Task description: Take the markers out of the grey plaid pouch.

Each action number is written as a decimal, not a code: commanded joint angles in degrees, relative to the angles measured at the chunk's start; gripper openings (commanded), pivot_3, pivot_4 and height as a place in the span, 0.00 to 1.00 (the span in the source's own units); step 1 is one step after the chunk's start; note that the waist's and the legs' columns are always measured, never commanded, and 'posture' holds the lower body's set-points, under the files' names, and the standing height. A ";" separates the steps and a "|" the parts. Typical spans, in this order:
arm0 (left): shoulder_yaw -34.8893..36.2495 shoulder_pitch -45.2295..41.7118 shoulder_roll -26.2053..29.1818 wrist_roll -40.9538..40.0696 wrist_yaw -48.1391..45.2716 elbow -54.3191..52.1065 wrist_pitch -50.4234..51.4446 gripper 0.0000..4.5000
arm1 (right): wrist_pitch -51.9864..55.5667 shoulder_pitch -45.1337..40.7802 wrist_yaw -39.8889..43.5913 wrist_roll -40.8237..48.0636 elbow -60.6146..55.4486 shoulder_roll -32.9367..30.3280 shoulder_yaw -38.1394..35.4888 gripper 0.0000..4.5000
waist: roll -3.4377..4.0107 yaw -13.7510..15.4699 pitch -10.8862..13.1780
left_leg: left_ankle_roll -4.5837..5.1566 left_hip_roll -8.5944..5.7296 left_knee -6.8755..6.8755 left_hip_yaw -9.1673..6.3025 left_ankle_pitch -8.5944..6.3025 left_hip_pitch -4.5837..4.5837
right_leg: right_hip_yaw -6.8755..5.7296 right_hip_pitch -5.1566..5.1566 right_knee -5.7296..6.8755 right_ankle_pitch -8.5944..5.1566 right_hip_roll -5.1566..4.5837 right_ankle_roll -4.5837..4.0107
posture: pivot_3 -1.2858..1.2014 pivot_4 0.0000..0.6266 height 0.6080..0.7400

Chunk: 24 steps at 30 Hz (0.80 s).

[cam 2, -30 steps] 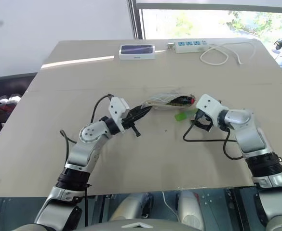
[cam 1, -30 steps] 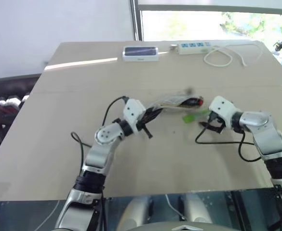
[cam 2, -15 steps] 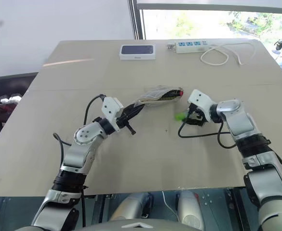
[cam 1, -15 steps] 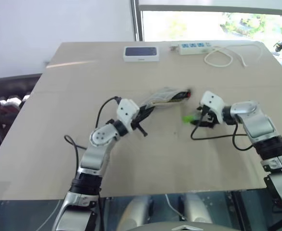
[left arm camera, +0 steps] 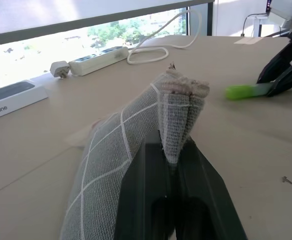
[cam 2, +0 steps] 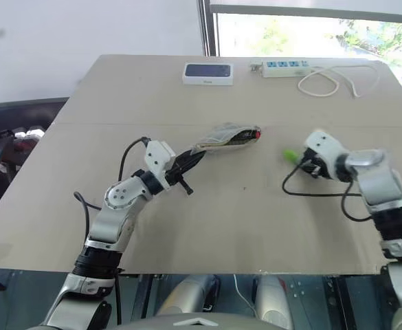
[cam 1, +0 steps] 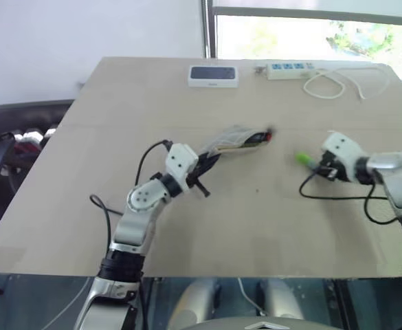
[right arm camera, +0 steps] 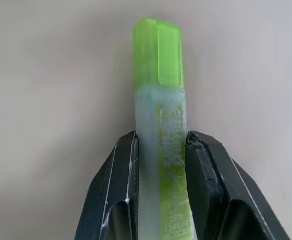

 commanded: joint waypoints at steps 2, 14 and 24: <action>-0.34 0.01 -0.23 -1.41 -0.99 -2.68 0.07 0.00 | 3.82 3.18 -2.20 1.20 -5.79 -2.86 -5.14 0.18 | 0.01 -0.62 0.01 | 0.00 0.01 -0.02 0.02 0.00 0.00 | 0.01 0.00 0.01 0.00 0.00 0.00 | 0.52 0.24 0.98; -0.30 0.67 -0.12 -3.59 -2.90 -5.33 2.84 0.00 | 16.58 3.16 0.25 12.81 -22.22 -4.45 -11.31 0.57 | 0.06 -0.81 0.03 | 0.00 0.08 -0.07 0.14 0.00 0.01 | 0.04 -0.07 0.02 0.00 0.04 0.00 | 0.52 0.24 0.98; -2.50 0.97 -1.76 -4.36 -2.98 -7.36 4.83 0.00 | 19.93 -7.36 -6.88 20.79 -28.86 8.09 -5.08 0.01 | 0.01 -0.58 0.05 | 0.01 0.04 -0.04 0.03 0.00 -0.05 | 0.02 -0.07 -0.04 0.00 0.00 0.00 | 0.52 0.24 0.98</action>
